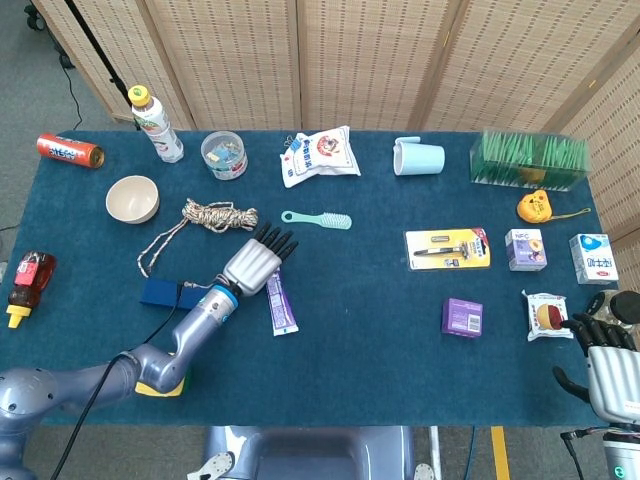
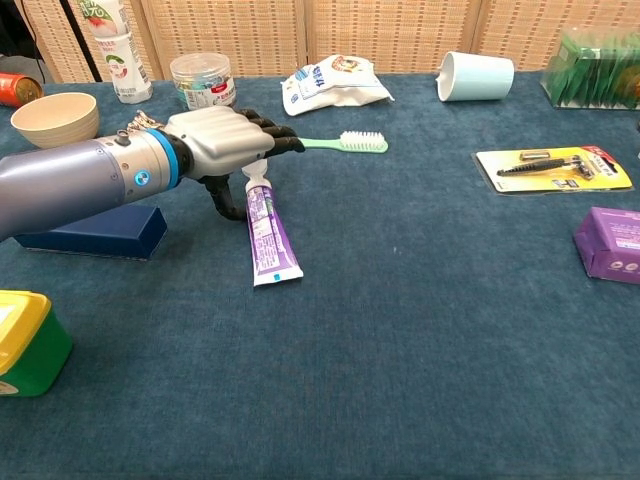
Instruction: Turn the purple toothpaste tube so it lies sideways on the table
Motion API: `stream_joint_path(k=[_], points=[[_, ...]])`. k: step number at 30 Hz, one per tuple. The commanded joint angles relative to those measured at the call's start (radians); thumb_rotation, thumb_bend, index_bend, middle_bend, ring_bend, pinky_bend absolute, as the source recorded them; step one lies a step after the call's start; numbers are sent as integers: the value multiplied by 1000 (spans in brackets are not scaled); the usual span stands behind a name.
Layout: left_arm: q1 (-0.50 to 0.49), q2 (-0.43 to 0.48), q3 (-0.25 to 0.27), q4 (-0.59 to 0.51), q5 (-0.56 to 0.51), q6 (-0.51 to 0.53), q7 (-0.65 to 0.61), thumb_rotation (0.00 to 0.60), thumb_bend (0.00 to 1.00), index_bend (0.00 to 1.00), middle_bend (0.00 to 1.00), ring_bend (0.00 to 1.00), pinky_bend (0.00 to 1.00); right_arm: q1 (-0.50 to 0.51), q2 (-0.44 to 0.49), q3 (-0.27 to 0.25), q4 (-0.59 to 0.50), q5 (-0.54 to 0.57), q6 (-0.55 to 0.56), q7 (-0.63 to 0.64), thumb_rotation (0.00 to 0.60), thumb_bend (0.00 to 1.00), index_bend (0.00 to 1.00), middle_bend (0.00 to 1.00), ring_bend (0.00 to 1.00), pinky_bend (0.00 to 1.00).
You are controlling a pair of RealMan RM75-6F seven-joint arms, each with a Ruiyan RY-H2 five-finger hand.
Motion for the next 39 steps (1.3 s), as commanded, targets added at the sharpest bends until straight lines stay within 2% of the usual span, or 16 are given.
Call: stream_joint_path(k=[1,23,32,39], points=[[-8,-12,-6,18,1,-6,-5,536,230,0,0,0,0,0,1,0,0,1,-2,0,600,220,284,230,243,219],[-80,-132,-56,103,79,34,-33,533,230,0,0,0,0,-11,5,2,-5,6,2,-2,600,221,284,230,250,234],[-97,-156,-58,86,94,26,-31,533,229,0,0,0,0,-21,7,0,-2,7,9,3,600,221,284,230,250,234],[-92,-144,-50,24,120,45,-40,531,229,0,0,0,0,-23,7,1,-1,5,12,6,600,220,284,230,250,234]])
